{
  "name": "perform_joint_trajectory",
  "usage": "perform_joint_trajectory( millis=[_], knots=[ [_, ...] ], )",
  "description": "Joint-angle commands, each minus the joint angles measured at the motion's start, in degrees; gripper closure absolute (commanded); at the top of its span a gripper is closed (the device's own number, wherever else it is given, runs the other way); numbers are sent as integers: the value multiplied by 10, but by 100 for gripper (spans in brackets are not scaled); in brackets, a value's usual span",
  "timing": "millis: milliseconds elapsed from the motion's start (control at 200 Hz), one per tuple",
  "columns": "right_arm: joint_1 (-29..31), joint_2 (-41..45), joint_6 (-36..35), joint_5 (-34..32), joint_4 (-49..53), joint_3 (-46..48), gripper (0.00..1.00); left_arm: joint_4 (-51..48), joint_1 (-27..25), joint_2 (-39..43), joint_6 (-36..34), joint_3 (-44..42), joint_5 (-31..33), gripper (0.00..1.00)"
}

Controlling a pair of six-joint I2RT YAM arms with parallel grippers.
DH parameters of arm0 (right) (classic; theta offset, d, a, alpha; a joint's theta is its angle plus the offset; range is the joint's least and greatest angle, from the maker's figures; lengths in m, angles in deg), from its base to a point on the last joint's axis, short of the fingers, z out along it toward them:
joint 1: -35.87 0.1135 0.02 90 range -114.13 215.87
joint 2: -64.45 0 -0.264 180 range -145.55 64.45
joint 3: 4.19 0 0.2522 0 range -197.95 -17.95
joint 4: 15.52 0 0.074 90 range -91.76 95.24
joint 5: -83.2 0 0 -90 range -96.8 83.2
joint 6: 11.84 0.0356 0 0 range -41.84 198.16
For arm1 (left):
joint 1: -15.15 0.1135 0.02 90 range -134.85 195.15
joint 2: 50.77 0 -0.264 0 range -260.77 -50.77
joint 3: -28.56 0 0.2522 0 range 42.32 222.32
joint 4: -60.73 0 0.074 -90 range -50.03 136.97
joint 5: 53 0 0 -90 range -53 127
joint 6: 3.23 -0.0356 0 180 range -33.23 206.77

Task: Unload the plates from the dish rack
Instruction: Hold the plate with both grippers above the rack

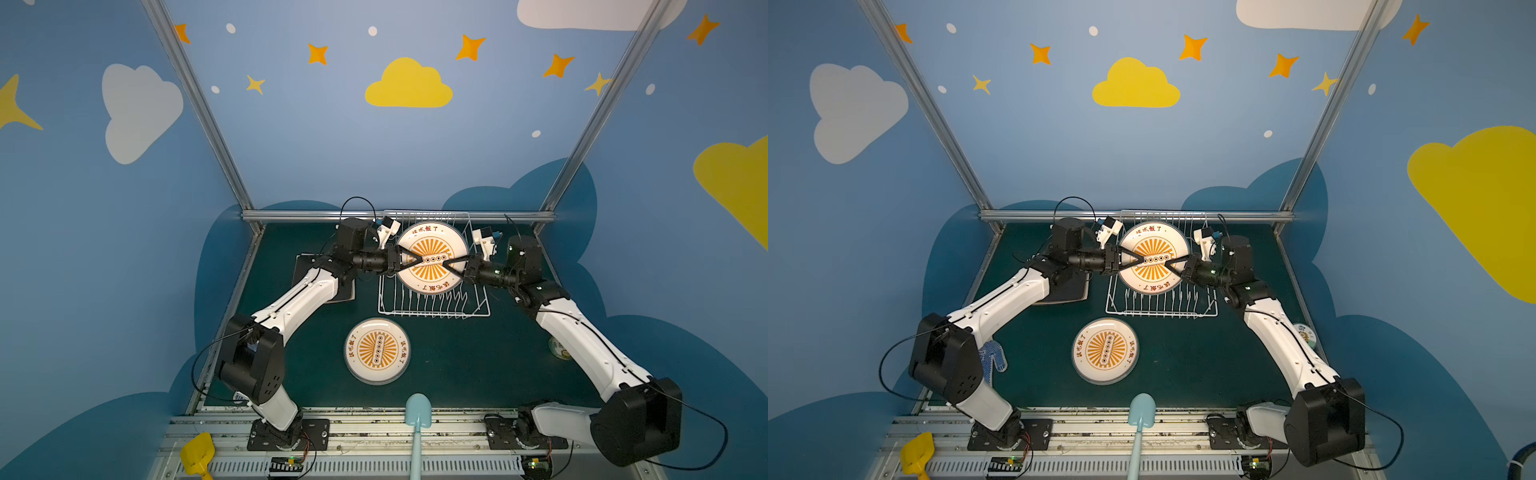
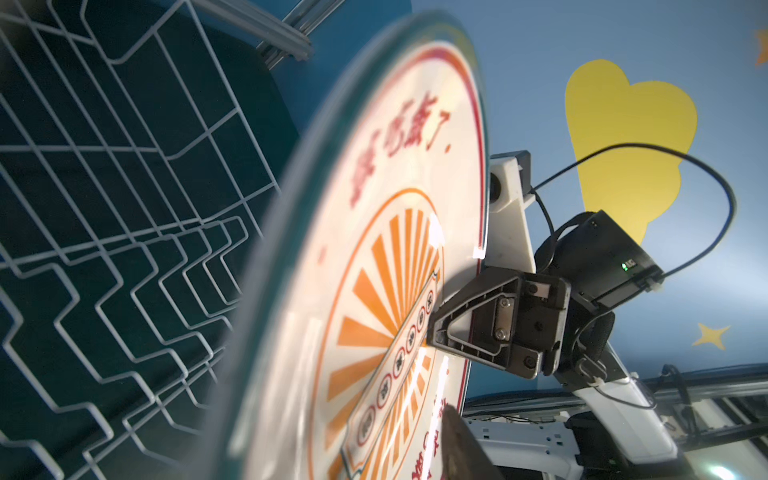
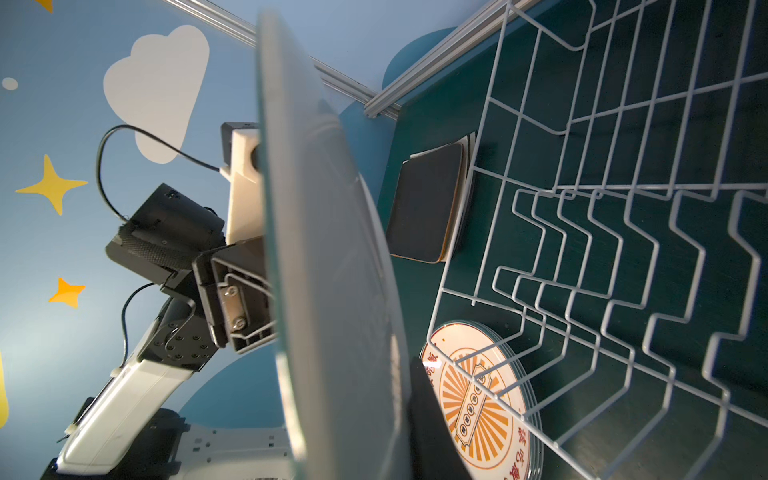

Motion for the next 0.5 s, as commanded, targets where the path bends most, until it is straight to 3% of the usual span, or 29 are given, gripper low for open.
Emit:
perform_joint_trajectory(
  millis=[0, 110, 215, 310, 496],
  knots=[
    [4, -5, 3, 14, -41, -2, 100, 19, -1, 11, -1, -1, -17, 59],
    [5, -9, 2, 15, -43, -3, 97, 21, -1, 14, 3, -6, -18, 60],
    [5, -12, 5, 16, -43, -1, 94, 24, -1, 19, 3, -10, -12, 70],
    [6, -14, 13, 19, -52, 4, 92, 33, -1, 20, 10, -13, -6, 72],
    [7, -16, 9, 22, -47, 0, 87, 63, -1, 19, 34, -25, 0, 93]
  ],
)
